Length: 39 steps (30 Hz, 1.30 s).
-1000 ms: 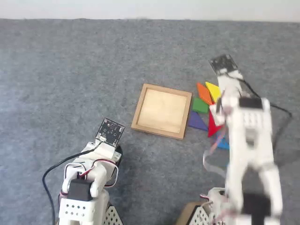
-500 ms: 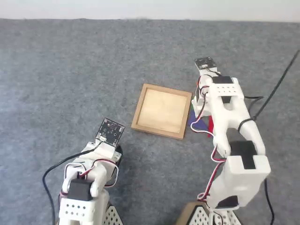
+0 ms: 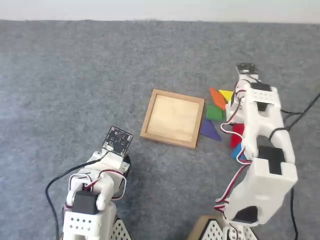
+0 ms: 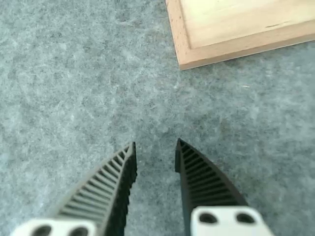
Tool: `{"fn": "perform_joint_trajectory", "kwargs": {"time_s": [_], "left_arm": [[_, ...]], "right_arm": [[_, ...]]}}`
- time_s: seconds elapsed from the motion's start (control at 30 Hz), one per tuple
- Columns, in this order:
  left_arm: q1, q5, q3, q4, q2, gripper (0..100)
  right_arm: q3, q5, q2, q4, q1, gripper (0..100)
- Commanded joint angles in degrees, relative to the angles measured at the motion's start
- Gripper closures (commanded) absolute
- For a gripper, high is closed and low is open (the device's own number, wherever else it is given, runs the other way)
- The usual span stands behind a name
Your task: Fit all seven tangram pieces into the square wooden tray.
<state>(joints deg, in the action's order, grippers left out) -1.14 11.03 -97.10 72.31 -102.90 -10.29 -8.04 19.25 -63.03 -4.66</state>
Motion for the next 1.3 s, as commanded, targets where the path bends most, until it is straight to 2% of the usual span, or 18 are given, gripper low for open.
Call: {"fn": "perform_joint_trajectory", "kwargs": {"time_s": [0.0, 0.17, 0.33, 0.43, 0.6, 0.8, 1.0, 1.07, 1.27], "left_arm": [[0.18, -0.44, 0.66, 0.18, -1.23, 88], [0.18, -0.44, 0.66, 0.18, -1.23, 88], [0.18, -0.44, 0.66, 0.18, -1.23, 88], [0.18, -0.44, 0.66, 0.18, -1.23, 88], [0.18, -0.44, 0.66, 0.18, -1.23, 88], [0.18, -0.44, 0.66, 0.18, -1.23, 88], [0.18, -0.44, 0.66, 0.18, -1.23, 88], [0.18, -0.44, 0.66, 0.18, -1.23, 88], [0.18, -0.44, 0.66, 0.18, -1.23, 88]], "right_arm": [[-0.35, -0.35, -6.02, -0.57, 0.4, 71.7], [-5.19, 1.76, -15.34, -2.42, 5.23, 71.7], [-13.36, 2.81, -19.47, 1.1, 5.49, 71.5], [-15.38, 2.73, -17.71, 4.7, 4.88, 71.2], [-11.52, 1.41, -12.53, 4.88, 3.03, 62.9], [-6.77, 0.26, -4.18, 5.23, 2.59, 66.1], [-5.45, 0.18, -2.86, 3.56, 2.51, 66.4], [-5.45, 0.26, -2.86, 3.03, 2.51, 70.0], [-5.45, 0.35, -2.86, 3.03, 2.51, 89.8]]}}
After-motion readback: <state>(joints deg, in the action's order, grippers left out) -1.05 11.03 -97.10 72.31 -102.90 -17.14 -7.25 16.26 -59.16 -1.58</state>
